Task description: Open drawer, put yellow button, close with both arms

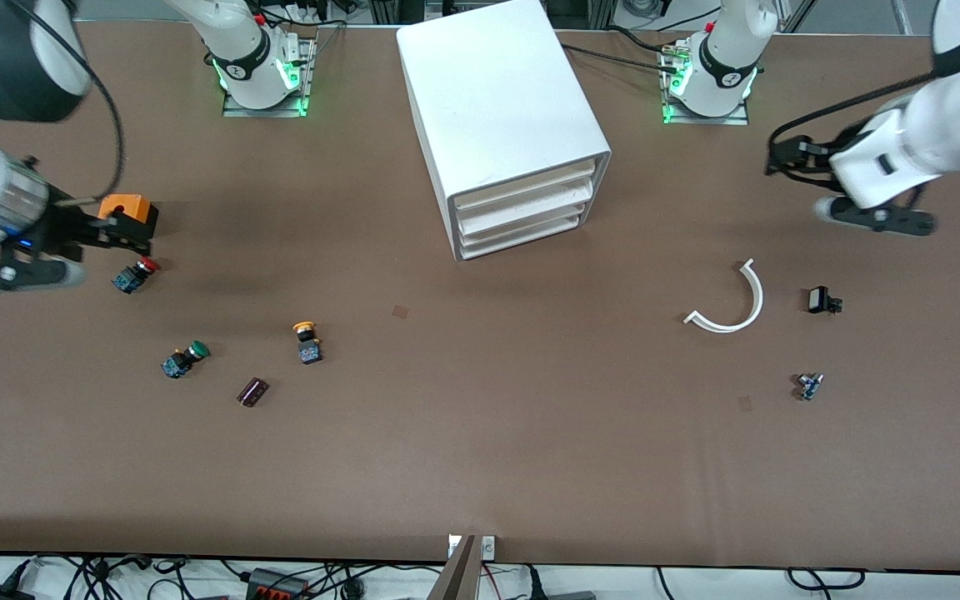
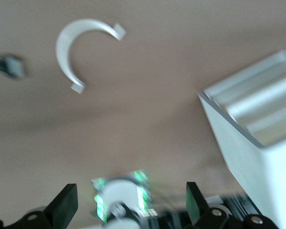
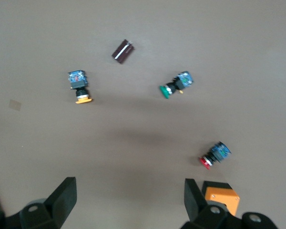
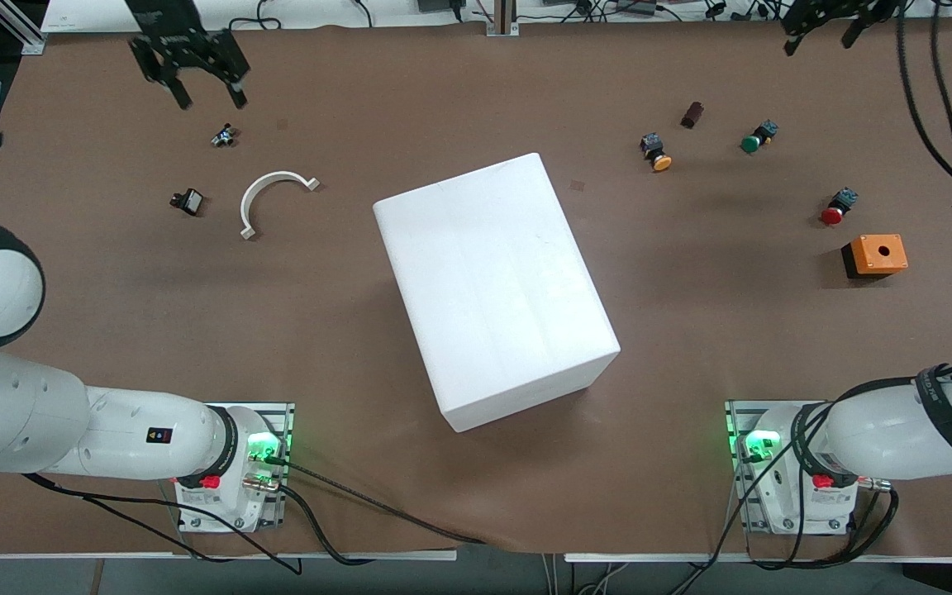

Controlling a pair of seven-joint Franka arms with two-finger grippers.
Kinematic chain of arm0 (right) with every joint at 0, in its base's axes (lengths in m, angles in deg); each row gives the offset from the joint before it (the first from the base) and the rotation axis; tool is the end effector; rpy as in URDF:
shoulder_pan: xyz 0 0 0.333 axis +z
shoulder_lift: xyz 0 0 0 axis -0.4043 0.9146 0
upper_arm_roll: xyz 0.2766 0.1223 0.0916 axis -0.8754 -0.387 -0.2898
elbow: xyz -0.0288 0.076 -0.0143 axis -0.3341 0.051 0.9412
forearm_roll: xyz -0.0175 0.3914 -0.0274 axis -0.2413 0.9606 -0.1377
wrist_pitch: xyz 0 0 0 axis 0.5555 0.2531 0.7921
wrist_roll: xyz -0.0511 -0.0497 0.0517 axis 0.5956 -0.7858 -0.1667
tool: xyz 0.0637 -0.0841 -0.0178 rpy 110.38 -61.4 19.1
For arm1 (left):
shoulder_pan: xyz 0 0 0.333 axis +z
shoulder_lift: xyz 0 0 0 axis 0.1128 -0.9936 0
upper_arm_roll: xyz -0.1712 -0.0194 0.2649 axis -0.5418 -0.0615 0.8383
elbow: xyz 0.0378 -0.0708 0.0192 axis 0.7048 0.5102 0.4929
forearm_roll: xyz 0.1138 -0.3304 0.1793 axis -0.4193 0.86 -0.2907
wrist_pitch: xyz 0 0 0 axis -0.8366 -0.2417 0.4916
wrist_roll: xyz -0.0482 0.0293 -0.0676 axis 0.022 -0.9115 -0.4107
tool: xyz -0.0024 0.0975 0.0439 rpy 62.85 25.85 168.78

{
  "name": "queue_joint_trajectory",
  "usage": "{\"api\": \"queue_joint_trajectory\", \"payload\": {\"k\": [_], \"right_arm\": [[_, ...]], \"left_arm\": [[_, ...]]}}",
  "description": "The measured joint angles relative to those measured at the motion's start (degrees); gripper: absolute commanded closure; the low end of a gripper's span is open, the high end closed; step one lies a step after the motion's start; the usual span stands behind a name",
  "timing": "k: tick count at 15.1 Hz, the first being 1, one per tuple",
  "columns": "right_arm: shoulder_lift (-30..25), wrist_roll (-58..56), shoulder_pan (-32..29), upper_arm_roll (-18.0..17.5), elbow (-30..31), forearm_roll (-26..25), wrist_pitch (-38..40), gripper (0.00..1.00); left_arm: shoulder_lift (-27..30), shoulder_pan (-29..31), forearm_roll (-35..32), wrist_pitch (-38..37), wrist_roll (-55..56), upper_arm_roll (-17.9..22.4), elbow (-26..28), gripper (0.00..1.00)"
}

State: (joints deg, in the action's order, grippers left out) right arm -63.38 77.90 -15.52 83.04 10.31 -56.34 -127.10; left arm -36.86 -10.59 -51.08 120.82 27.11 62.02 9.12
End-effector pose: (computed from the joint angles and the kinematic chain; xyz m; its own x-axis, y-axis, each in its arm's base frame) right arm 0.6040 0.0512 0.5094 0.9874 0.1322 -0.0872 0.1352 -0.9904 0.0283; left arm 0.5222 -0.0857 0.5322 0.8855 -0.1907 -0.4238 -0.1131 -0.9729 0.2015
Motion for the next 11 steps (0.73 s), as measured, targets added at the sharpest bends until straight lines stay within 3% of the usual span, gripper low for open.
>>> {"api": "queue_joint_trajectory", "payload": {"k": [5,8,11], "right_arm": [[7.71,0.01,4.38,-0.12,0.41,0.03,-5.09,0.0],[13.5,0.06,7.21,-0.22,0.45,0.03,-11.43,0.0],[18.34,0.04,8.3,-0.69,0.45,0.03,-17.57,0.0]], "left_arm": [[-8.71,-0.84,19.29,-1.96,-2.27,-0.52,0.31,0.0],[-12.89,-0.9,28.77,2.35,-14.29,-0.56,1.56,0.0],[-16.4,-1.06,38.05,9.95,-29.0,-0.59,7.02,0.0]]}}
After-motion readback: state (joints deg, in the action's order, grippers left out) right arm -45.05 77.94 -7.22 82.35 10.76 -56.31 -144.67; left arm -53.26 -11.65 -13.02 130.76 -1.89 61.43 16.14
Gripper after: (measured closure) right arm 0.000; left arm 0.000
